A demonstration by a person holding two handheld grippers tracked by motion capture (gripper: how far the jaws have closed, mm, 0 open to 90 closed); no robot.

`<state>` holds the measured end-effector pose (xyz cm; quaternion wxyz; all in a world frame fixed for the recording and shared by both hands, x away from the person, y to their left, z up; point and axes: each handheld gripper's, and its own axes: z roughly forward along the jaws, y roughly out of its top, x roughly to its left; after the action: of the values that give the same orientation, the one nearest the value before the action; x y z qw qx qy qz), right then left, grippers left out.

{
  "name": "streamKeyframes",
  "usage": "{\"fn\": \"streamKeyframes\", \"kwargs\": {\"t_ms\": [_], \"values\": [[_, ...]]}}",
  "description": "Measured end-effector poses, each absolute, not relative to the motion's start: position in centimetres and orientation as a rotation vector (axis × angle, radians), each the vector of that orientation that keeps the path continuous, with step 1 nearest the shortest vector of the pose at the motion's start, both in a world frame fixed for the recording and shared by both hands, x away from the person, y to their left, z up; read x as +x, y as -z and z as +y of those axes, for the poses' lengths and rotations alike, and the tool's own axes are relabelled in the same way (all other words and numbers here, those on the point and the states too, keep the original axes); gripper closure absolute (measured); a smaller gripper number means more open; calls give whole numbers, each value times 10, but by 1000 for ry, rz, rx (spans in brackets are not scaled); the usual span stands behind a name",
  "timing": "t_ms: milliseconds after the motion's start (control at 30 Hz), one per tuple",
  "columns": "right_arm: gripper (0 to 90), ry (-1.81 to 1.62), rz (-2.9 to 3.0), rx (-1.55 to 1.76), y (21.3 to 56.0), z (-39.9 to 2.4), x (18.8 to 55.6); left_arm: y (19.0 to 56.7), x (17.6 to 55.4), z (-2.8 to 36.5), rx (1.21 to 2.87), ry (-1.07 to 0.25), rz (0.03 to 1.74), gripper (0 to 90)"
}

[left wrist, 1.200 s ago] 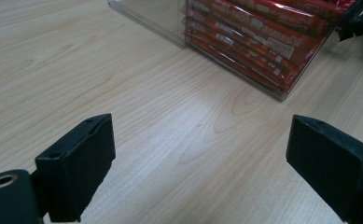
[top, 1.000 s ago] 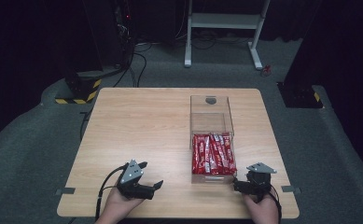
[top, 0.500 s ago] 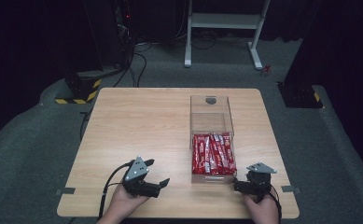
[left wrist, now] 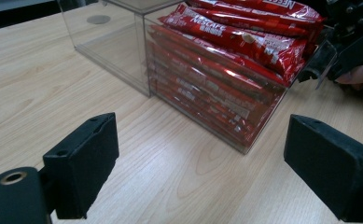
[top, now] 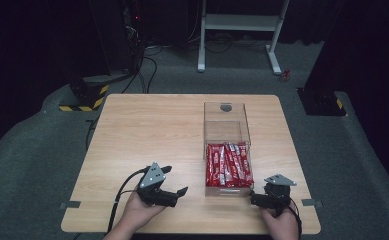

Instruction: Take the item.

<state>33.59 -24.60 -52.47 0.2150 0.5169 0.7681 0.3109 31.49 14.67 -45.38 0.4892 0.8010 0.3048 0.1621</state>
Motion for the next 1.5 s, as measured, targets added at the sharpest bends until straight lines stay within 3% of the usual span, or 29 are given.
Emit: {"fn": "streamKeyframes", "kwargs": {"t_ms": [567,633,700,1500], "values": [[93,-864,2130,1433,525,-246,336,440,324,117,1942,-351,684,132],[93,-864,2132,1433,525,-246,336,441,322,109,1858,-313,738,137],[94,-864,2130,1436,525,-246,336,438,326,108,1941,-338,672,142],[99,-866,2134,1434,524,-246,335,436,342,67,1962,-282,639,169]]}}
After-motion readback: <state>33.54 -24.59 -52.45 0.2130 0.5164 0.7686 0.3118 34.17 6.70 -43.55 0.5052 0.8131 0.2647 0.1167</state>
